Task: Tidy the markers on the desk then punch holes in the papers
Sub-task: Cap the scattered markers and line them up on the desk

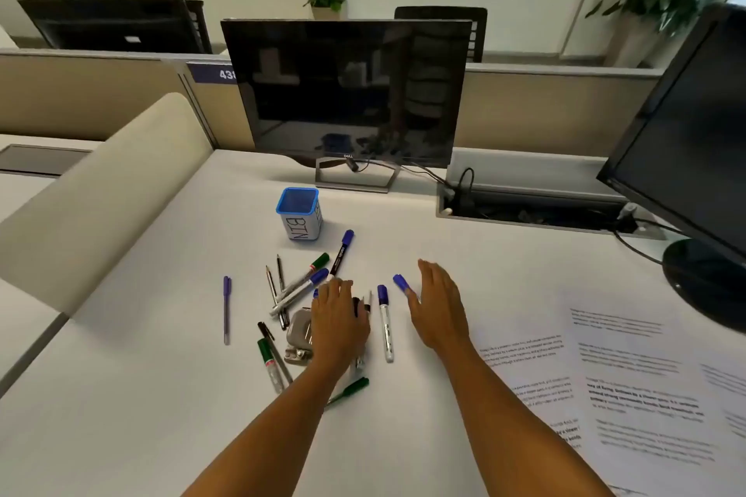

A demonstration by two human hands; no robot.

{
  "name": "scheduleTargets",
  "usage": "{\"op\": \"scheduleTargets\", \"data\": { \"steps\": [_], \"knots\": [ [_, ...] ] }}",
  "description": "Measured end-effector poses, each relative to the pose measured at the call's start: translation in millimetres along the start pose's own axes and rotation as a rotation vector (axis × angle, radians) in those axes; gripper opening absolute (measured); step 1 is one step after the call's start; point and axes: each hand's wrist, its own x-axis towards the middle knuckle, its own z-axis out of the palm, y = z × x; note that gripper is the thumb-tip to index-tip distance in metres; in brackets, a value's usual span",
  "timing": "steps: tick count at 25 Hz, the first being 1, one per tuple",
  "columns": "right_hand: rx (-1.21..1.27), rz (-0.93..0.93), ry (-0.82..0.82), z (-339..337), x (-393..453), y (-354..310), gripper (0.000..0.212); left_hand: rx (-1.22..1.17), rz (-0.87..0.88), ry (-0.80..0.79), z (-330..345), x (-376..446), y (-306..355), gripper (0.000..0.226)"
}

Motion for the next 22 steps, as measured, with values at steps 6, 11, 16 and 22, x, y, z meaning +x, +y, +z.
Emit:
{"op": "scheduleTargets", "data": {
  "steps": [6,11,16,22],
  "knots": [
    [-0.192,0.042,-0.067,22.3,-13.8,4.9,0.039,0.127,-0.164,0.070,15.9,-13.3,-8.8,0.038],
    [-0.143,0.169,-0.117,18.1,-3.8,-1.6,0.032,0.258,-0.201,-0.019,19.6,-10.5,-8.4,0.035],
    [0.142,0.419,-0.113,20.5,-2.5,-21.8,0.026,0.150,-0.259,-0.047,15.9,-1.6,4.4,0.030],
    [0.293,0.426,-0.156,33.5,-13.7,-39.3,0.039,-0.185,-0.274,-0.143,17.2,2.6,19.9,0.045]
  ]
}}
